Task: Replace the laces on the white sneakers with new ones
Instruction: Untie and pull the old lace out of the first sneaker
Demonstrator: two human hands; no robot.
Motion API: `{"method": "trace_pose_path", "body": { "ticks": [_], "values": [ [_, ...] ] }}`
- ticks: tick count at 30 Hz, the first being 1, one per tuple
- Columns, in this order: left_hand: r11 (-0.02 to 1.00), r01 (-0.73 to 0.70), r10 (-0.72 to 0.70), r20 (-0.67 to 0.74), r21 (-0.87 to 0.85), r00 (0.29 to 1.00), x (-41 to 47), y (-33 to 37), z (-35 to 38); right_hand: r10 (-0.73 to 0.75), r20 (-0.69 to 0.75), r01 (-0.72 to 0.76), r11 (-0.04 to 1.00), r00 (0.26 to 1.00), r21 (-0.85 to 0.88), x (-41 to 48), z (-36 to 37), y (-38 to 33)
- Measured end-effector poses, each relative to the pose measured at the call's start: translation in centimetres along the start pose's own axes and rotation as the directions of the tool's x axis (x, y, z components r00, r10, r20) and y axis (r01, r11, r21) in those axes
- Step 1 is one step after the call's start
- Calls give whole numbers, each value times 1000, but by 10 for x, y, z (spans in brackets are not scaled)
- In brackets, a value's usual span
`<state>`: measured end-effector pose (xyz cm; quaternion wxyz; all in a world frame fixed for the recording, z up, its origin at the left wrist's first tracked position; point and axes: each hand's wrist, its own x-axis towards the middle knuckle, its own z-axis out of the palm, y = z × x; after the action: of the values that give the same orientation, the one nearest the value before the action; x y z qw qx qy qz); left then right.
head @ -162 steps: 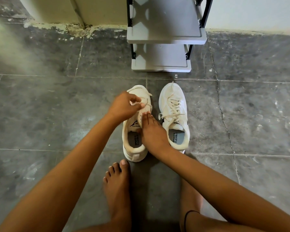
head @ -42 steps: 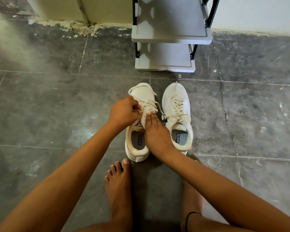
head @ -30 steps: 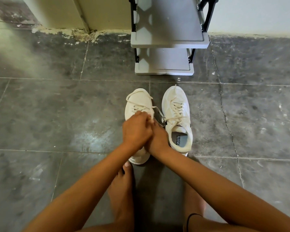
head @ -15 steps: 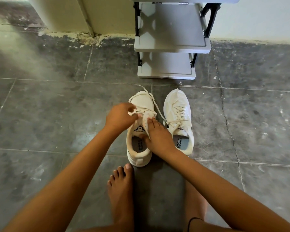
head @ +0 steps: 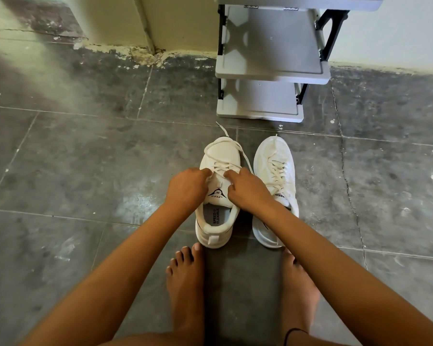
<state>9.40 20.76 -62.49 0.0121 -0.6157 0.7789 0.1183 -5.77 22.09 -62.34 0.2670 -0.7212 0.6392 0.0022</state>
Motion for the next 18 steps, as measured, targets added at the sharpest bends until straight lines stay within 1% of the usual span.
{"method": "trace_pose_path", "body": {
  "ticks": [1,2,3,4,5,6,7,8,9,10,11,12,13,14,16,18],
  "values": [
    [1000,-8,8,13,2,1000,1,0,1,29,7,-29,999,1000,24,3,0,-1],
    [1000,-21,21,23,12,1000,2,0,1,67,7,-68,993,998,101,7,-1,-3],
    [999,-36,36,27,22,999,2,1,1,113,9,-112,966,994,232,11,-3,-5],
    [999,-51,50,30,20,998,2,3,2,163,23,-159,910,986,383,14,-5,-7],
    [998,-56,56,33,3,998,2,5,2,193,58,-194,824,980,532,16,-6,-10],
    [998,-52,53,37,-22,998,1,6,3,194,98,-209,717,976,665,16,-7,-12],
    [998,-46,47,40,-39,998,1,7,5,186,123,-214,630,975,747,14,-8,-14],
    [998,-44,46,43,-47,998,1,6,6,175,124,-205,592,977,780,12,-8,-14],
    [998,-46,48,47,-48,998,2,6,8,163,83,-169,640,983,749,9,-8,-12],
    [998,-50,52,48,-49,997,2,5,9,135,12,-113,771,991,627,7,-7,-9],
    [997,-53,55,45,-58,997,2,3,9,84,-57,-55,915,995,400,6,-6,-5],
    [996,-54,57,39,-77,998,1,1,8,23,-112,-5,988,993,157,6,-5,-1],
    [993,-54,57,31,-104,998,1,0,8,-32,-164,28,999,986,-25,5,-3,3],
    [990,-51,54,20,-130,998,0,-2,8,-63,-209,39,992,976,-119,4,-2,4],
    [986,-46,46,-4,-158,999,-2,-5,8,-99,-278,48,982,956,-183,5,1,2],
    [988,-44,42,-22,-148,999,-5,-6,8,-126,-294,63,974,947,-217,7,3,1]
  ]
}}
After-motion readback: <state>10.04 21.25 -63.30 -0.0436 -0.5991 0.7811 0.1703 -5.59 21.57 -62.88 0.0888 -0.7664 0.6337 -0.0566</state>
